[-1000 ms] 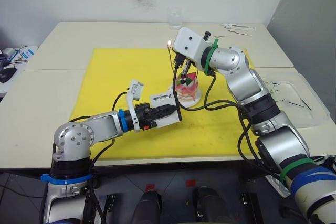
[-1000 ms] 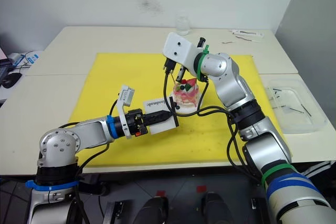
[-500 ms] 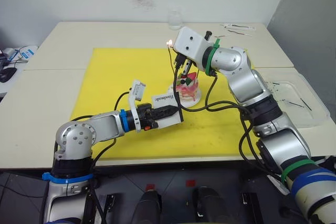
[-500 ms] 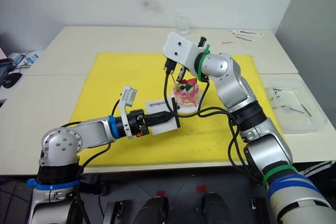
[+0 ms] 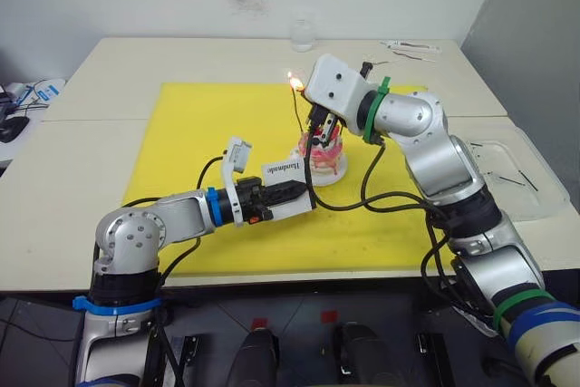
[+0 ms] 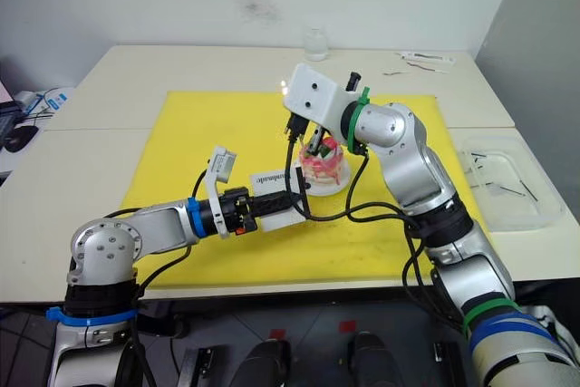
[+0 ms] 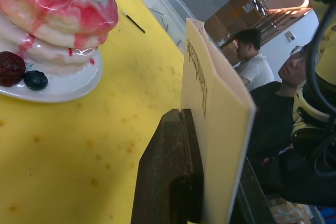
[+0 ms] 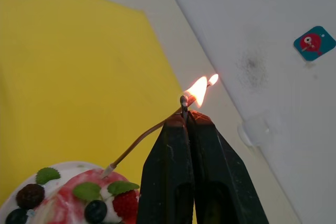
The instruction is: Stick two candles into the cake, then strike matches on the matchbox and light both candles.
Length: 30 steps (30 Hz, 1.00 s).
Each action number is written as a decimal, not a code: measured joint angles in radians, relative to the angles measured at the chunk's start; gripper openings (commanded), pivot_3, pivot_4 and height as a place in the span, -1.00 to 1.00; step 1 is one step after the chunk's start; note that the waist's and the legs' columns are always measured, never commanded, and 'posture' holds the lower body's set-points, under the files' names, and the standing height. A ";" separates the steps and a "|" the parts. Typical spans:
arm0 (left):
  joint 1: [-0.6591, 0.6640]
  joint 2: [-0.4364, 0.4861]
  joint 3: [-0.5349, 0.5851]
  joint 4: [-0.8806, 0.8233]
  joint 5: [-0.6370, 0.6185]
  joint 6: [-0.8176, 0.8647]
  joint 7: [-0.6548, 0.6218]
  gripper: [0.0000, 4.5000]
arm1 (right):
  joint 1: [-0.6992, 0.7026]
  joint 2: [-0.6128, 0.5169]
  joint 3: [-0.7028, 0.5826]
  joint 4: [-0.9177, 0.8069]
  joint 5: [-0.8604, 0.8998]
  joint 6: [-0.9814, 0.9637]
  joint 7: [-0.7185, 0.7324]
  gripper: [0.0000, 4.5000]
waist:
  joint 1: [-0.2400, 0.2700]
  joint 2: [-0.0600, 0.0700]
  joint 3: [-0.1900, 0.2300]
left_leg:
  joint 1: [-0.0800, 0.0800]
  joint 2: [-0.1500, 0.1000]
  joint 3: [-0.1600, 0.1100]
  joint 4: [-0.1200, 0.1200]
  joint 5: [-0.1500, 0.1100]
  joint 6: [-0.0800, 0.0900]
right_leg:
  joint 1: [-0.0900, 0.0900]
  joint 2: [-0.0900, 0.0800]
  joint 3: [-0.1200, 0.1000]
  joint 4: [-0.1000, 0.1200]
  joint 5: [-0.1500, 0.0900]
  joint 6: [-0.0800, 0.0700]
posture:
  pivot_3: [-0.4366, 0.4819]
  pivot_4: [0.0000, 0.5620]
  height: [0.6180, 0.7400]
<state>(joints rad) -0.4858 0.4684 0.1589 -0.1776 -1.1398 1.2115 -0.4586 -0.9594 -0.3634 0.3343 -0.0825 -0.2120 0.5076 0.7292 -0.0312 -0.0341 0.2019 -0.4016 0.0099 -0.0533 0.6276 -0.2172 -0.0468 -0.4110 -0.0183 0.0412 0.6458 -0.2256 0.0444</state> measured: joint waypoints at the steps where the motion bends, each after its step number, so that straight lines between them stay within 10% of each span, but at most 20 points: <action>1: 0.000 0.000 -0.001 0.002 0.003 0.000 -0.004 -1.00 | 0.013 -0.014 0.000 -0.029 0.001 0.018 0.010 -0.99 | 0.000 0.000 0.000 | 0.000 0.000 0.000 0.000 0.000 0.000 | 0.000 0.000 0.000 0.000 0.000 0.000 | -0.05 -0.47 1.00; 14: -0.013 -0.007 -0.028 0.021 0.030 -0.001 -0.045 -1.00 | 0.373 -0.276 -0.281 -0.394 0.134 0.214 0.090 -0.99 | 0.008 0.000 0.000 | -0.001 -0.002 0.000 0.000 0.000 0.000 | 0.001 -0.001 0.000 -0.002 -0.001 -0.001 | -0.05 -0.47 1.00; 21: -0.020 -0.027 -0.040 0.026 0.047 -0.002 -0.059 -1.00 | 0.500 -0.336 -0.681 -0.250 0.125 0.315 -0.113 -0.99 | -0.003 0.000 0.000 | 0.001 0.000 0.003 0.000 0.000 0.000 | 0.000 0.000 0.002 0.000 -0.002 -0.004 | -0.05 -0.47 1.00; 30: -0.063 -0.034 -0.062 0.063 0.076 -0.002 -0.085 -1.00 | 0.445 -0.367 -0.676 -0.007 0.154 0.332 -0.199 -0.99 | -0.007 0.000 0.000 | 0.000 -0.001 0.004 0.000 0.000 0.001 | 0.000 0.000 0.004 -0.001 0.000 -0.001 | -0.05 -0.47 1.00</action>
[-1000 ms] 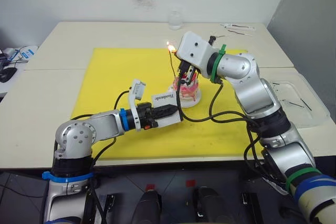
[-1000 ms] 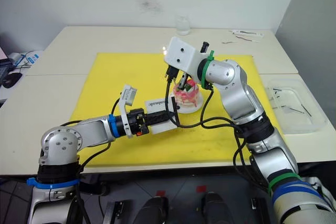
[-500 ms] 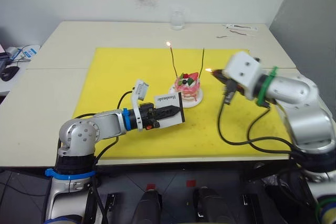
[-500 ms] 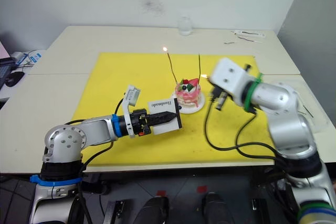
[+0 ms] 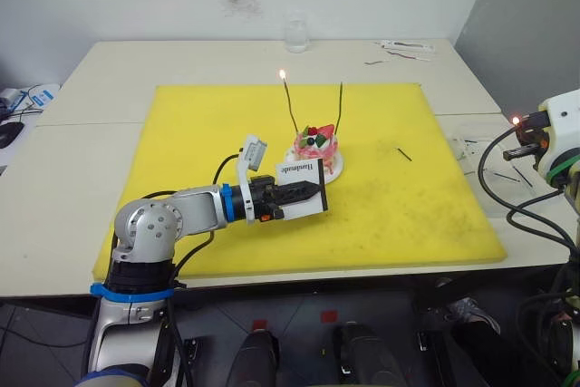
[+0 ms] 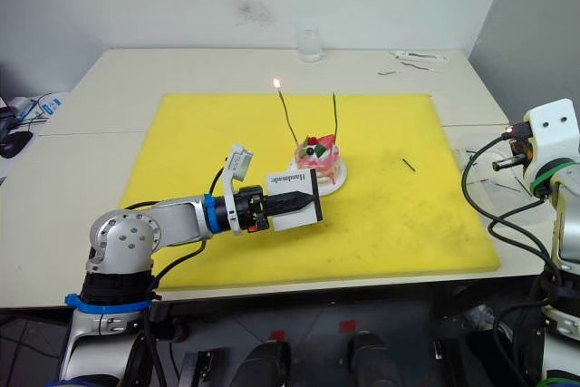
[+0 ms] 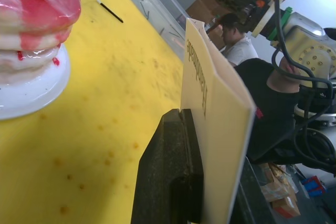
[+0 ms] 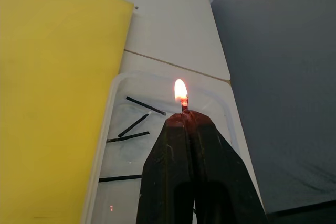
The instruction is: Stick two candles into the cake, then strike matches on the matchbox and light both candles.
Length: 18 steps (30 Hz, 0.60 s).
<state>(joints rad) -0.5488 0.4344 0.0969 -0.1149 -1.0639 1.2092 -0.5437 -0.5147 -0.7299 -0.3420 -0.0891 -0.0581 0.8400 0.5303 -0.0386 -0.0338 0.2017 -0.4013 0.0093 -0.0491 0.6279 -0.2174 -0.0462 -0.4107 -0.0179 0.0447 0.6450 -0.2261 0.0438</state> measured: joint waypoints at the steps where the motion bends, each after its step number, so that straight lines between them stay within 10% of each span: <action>1: 0.000 0.001 0.000 0.001 0.004 0.000 -0.001 -1.00 | -0.011 -0.001 0.005 0.006 0.001 0.001 -0.009 -0.99 | 0.000 0.000 0.000 | 0.000 0.000 0.000 0.000 0.000 0.000 | 0.000 0.000 0.000 0.000 0.000 0.000 | -0.05 -0.47 1.00; 6: 0.012 0.002 0.007 -0.003 0.004 0.005 -0.004 -1.00 | -0.004 0.014 0.013 0.010 0.001 0.029 -0.075 -0.72 | 0.005 0.000 0.000 | -0.001 0.000 -0.001 -0.001 0.000 0.000 | 0.000 0.000 -0.001 -0.001 0.000 0.001 | -0.05 -0.47 1.00; 18: 0.025 0.001 0.027 -0.034 0.000 0.024 0.013 -1.00 | 0.017 0.043 0.020 -0.031 0.026 0.051 -0.121 0.99 | 0.005 0.000 0.000 | 0.000 0.000 -0.001 0.000 0.000 0.000 | 0.000 0.000 -0.001 0.000 0.000 0.001 | -0.05 -0.47 1.00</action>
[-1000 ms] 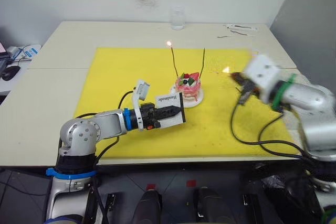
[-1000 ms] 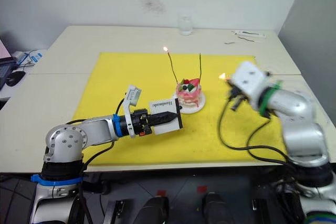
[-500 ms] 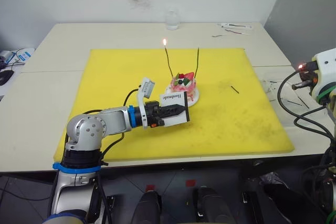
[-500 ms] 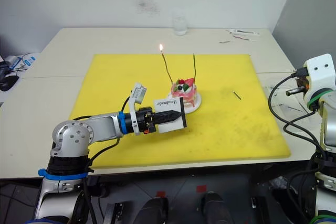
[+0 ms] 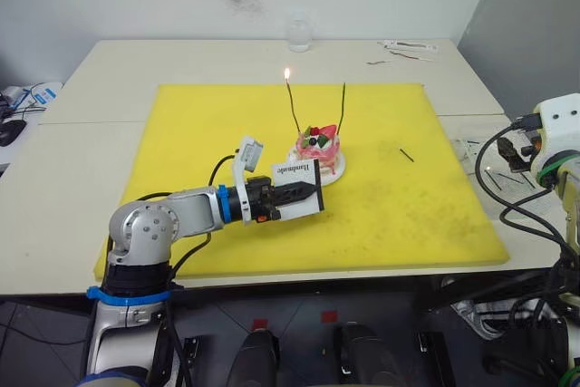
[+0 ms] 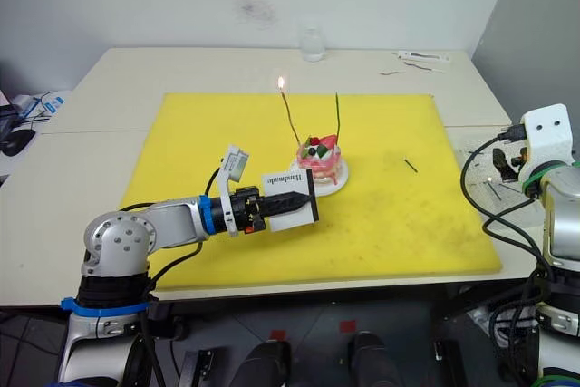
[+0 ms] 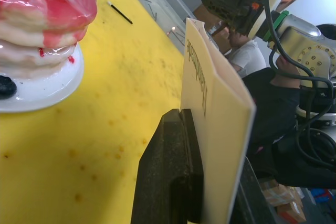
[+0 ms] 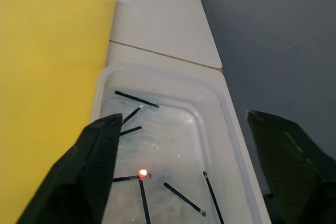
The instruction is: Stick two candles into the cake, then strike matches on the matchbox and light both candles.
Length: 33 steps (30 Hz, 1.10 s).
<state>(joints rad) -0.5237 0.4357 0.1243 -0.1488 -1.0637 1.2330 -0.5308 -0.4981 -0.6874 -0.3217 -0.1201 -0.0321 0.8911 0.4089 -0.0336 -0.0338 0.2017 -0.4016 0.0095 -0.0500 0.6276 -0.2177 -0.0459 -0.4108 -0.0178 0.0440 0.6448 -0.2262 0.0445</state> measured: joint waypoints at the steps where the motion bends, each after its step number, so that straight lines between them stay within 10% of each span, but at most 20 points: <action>1: 0.001 0.000 0.001 0.000 0.000 0.001 0.001 -1.00 | -0.001 0.011 0.001 -0.014 0.013 0.010 0.001 0.99 | 0.000 0.000 0.000 | 0.000 0.000 0.000 0.000 0.000 0.000 | 0.000 0.000 0.000 0.000 0.000 0.000 | -0.05 -0.47 1.00; 14: 0.008 0.043 0.009 -0.005 0.001 0.003 -0.012 -1.00 | 0.007 0.159 0.188 -0.096 0.174 -0.094 0.101 0.99 | 0.003 0.000 0.000 | -0.001 0.000 -0.001 0.000 0.000 0.000 | 0.000 0.000 -0.001 -0.001 0.000 0.000 | -0.05 -0.47 1.00; 33: -0.011 0.030 0.003 -0.023 -0.035 0.023 -0.038 -1.00 | -0.166 0.259 0.230 0.530 0.163 -0.385 0.069 0.99 | 0.000 0.000 0.000 | 0.000 0.000 -0.001 0.000 0.000 0.000 | 0.000 0.000 0.000 0.000 0.000 0.000 | -0.05 -0.47 1.00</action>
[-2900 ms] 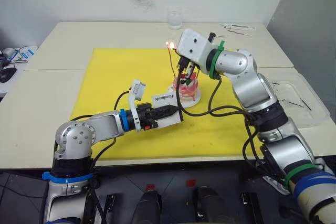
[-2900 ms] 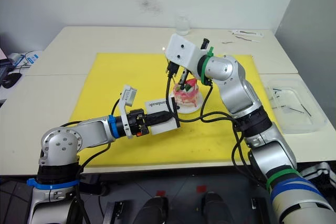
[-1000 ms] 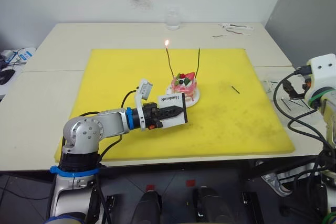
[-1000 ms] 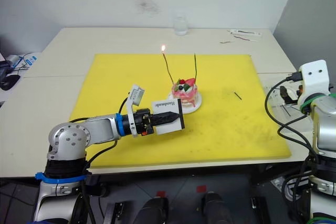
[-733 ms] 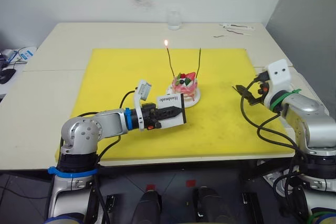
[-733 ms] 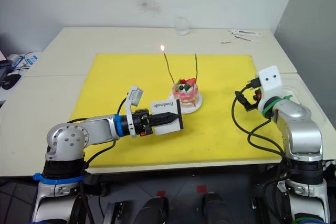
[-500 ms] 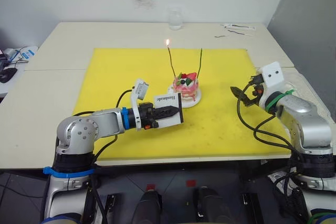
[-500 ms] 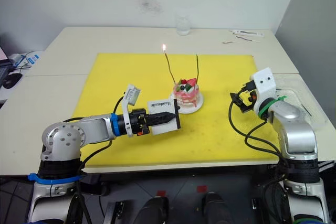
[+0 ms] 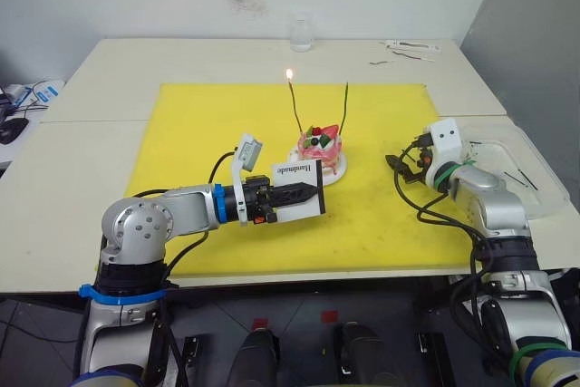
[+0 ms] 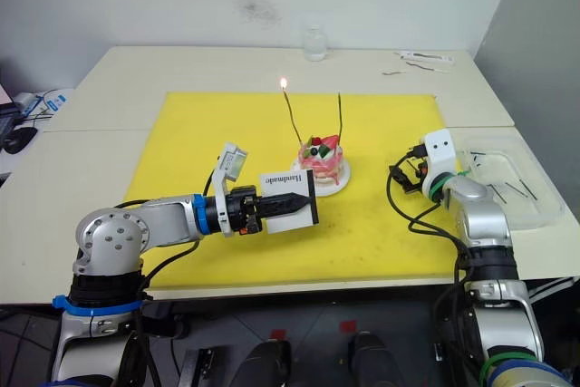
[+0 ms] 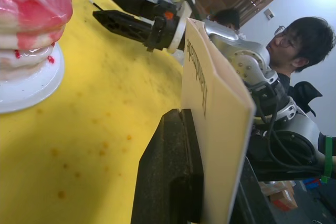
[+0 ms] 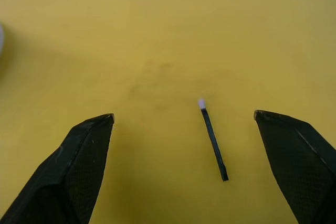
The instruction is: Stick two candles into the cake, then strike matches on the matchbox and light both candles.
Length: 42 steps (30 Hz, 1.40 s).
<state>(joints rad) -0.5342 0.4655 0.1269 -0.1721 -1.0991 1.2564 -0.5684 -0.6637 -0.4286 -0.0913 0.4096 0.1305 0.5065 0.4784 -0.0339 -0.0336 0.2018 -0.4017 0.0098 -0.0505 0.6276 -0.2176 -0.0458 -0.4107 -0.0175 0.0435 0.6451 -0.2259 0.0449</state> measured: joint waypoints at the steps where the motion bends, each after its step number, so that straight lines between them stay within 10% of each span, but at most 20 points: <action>1: 0.000 0.000 0.000 0.000 0.000 0.000 0.000 -1.00 | -0.008 0.000 0.000 0.030 -0.001 -0.011 0.000 0.99 | 0.000 0.000 0.000 | 0.000 0.000 0.000 0.000 0.000 0.000 | 0.000 0.000 0.000 0.000 0.000 0.000 | -0.05 -0.47 1.00; 6: 0.002 0.000 0.001 -0.001 -0.001 0.003 0.007 -1.00 | -0.062 0.001 -0.007 0.144 0.008 -0.060 0.002 0.92 | -0.001 0.000 0.000 | 0.000 0.000 0.000 0.000 0.000 0.000 | 0.000 0.000 0.000 0.000 0.000 0.000 | -0.05 -0.47 1.00; 14: 0.005 0.001 0.001 -0.001 -0.001 0.003 0.009 -1.00 | -0.087 0.001 -0.006 0.205 0.008 -0.104 0.021 -0.20 | -0.001 0.000 0.000 | 0.000 0.000 0.000 0.000 0.000 0.000 | 0.001 0.000 0.000 0.000 0.000 0.000 | -0.05 -0.47 1.00; 24: 0.011 0.003 0.001 -0.001 -0.001 0.002 0.007 -1.00 | -0.085 0.002 -0.005 0.205 0.007 -0.104 0.016 -0.20 | -0.001 0.000 0.000 | 0.000 0.000 0.000 0.000 0.000 0.000 | 0.001 0.000 0.000 0.000 0.000 0.000 | -0.05 -0.47 1.00; 31: 0.011 0.001 -0.002 -0.001 0.000 0.001 0.008 -1.00 | -0.085 0.012 -0.014 0.205 0.014 -0.098 0.004 -1.00 | -0.001 0.000 0.000 | 0.001 0.000 0.000 0.000 0.000 0.000 | 0.001 0.000 0.000 0.000 0.000 0.000 | -0.05 -0.47 1.00; 42: 0.008 -0.019 -0.002 0.002 0.000 0.001 0.019 -1.00 | 0.048 -0.067 0.025 -0.052 0.009 -0.017 0.066 -1.00 | 0.004 0.001 0.000 | -0.001 -0.001 -0.001 0.000 0.000 0.000 | 0.000 -0.001 0.000 0.000 0.000 0.000 | -0.05 -0.47 1.00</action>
<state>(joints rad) -0.5259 0.4461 0.1254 -0.1696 -1.0987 1.2572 -0.5495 -0.6160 -0.4957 -0.0663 0.3571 0.1395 0.4894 0.5443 -0.0298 -0.0330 0.2021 -0.4022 0.0089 -0.0512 0.6278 -0.2177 -0.0459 -0.4104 -0.0181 0.0433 0.6450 -0.2257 0.0452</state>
